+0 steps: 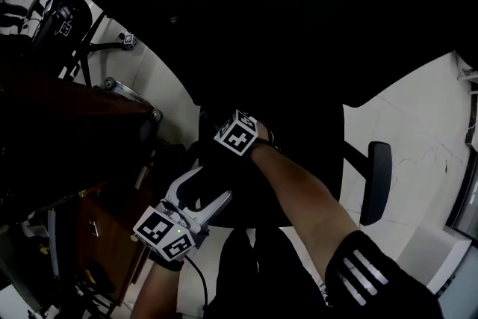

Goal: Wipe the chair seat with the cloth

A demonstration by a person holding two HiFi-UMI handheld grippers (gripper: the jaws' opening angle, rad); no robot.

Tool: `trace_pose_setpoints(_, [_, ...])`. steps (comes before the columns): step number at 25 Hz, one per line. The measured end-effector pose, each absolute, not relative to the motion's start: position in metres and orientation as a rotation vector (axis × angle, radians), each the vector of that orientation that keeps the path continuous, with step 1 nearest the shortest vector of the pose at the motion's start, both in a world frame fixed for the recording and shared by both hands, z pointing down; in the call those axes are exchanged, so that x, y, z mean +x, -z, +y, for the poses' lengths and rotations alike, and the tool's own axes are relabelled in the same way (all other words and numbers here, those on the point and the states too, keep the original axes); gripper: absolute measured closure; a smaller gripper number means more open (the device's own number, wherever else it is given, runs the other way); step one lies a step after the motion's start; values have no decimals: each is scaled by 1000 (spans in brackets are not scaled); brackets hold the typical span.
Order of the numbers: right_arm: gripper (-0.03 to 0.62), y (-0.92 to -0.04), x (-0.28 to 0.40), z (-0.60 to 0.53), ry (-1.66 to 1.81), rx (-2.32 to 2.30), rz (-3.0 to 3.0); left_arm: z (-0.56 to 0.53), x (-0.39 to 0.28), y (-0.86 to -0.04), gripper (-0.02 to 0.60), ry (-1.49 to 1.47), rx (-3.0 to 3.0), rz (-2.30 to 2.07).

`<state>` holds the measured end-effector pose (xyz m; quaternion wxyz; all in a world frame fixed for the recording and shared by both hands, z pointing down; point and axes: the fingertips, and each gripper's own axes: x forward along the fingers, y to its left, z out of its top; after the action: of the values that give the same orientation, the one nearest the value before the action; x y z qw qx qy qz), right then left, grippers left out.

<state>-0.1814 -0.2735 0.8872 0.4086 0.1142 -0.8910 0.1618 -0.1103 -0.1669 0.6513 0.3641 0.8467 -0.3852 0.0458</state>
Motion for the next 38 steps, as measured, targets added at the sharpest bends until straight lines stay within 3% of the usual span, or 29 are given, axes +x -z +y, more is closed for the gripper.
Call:
trace_pose_setpoints(5, [542,-903,-120,-280,-354,332,-2144,-175,-99,-654,259,-128,2173,-969])
trace_pose_setpoints(15, [543,-910,121,-285,-314,514,-1792,-185,-54,-636,260,-121,2228,-856])
trace_pose_setpoints(21, [543,-905,175,-288,-306,564,-1649,-181,-51,-636,260,-126,2236,-840])
trace_pose_setpoints(26, [542,-881,136,-290,-461,675,-1773,-175,-62,-629,260,-113,2241,-854])
trace_pose_setpoints(34, [542,-862,-86,-255,-429,430,-2083,-158,-102,-630,261,-112,2205,-944])
trace_pose_setpoints(38, [542,-871,-155,-230,-432,321,-2120,-149,-117,-634,261,-132,2185,-977])
